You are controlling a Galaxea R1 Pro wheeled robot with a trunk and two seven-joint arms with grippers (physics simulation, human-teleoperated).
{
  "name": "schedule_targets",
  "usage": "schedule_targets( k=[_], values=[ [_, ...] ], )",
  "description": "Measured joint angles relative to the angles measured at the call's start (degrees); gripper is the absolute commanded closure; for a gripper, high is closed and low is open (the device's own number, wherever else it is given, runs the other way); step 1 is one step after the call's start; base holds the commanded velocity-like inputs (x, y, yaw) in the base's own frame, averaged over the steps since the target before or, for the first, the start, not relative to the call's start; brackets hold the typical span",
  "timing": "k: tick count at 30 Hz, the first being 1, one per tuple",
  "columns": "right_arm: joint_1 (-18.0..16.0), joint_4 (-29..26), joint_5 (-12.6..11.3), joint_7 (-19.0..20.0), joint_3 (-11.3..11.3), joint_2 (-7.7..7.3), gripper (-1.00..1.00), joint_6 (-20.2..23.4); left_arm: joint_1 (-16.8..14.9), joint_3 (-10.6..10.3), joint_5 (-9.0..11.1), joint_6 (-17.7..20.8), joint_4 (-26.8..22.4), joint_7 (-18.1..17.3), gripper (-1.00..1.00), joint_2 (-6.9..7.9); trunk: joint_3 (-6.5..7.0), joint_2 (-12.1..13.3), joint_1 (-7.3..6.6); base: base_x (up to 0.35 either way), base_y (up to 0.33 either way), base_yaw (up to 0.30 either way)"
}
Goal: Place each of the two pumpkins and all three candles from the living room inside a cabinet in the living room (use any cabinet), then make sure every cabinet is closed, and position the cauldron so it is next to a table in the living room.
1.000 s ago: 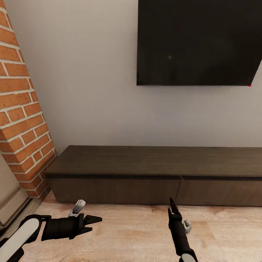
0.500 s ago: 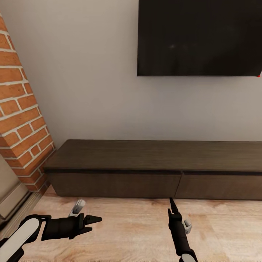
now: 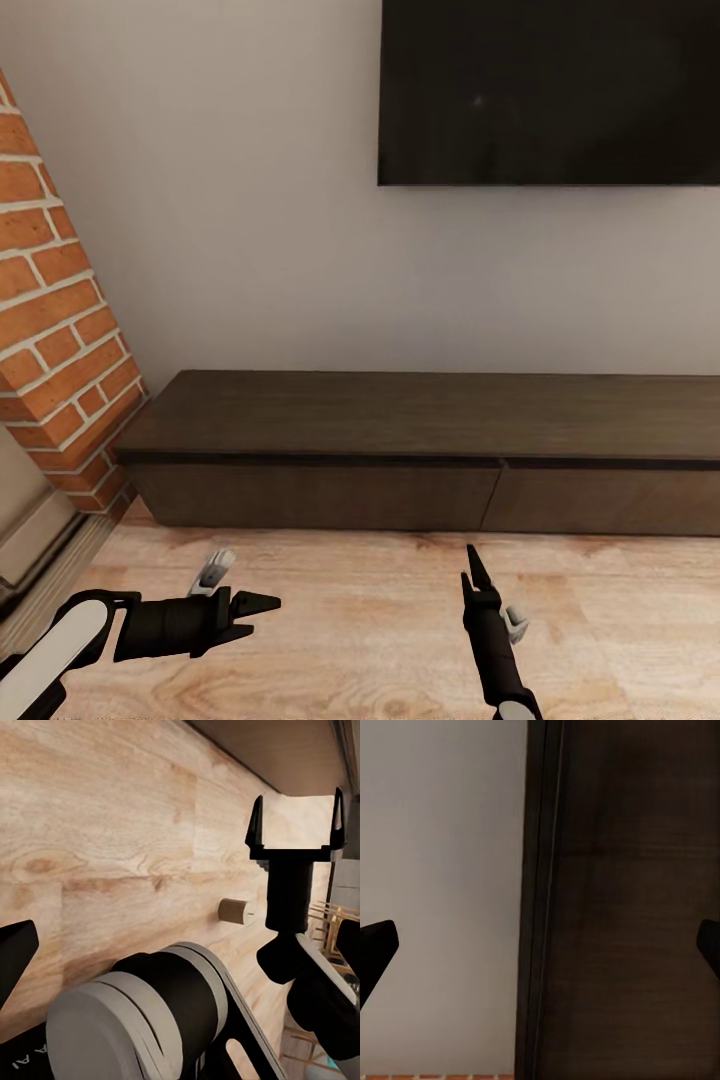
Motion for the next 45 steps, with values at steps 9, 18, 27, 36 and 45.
schedule_targets(
  k=[9, 18, 27, 36, 45],
  values=[
    [0.00, 0.11, -0.01, 0.09, -0.02, -0.03, -1.00, -0.02, 0.00, 0.07, 0.00, 0.00, 0.00, 0.00, -1.00, 0.00, 0.00, 0.00, -0.02, 0.106, 0.000, 0.000],
    [0.00, 0.11, -0.01, 0.06, -0.02, -0.03, -1.00, -0.06, 0.00, 0.07, 0.00, 0.00, 0.00, 0.00, -1.00, 0.00, 0.00, 0.00, -0.02, 0.150, 0.000, 0.000],
    [0.00, 0.19, -0.01, 0.04, -0.05, -0.03, -1.00, -0.07, 0.00, -0.12, 0.01, 0.00, 0.00, 0.00, -1.00, 0.00, 0.00, 0.00, -0.01, 0.157, 0.000, 0.000],
    [0.00, 0.20, -0.01, 0.05, -0.06, 0.00, -1.00, -0.07, 0.00, -0.10, 0.07, 0.00, 0.00, 0.00, -1.00, 0.00, 0.00, 0.00, -0.01, 0.147, 0.000, 0.000],
    [0.00, 0.20, -0.01, 0.06, -0.08, 0.04, -1.00, -0.08, 0.00, -0.17, 0.28, 0.00, 0.00, 0.00, -1.00, 0.00, 0.00, 0.00, -0.02, 0.139, 0.000, 0.000]
  ],
)
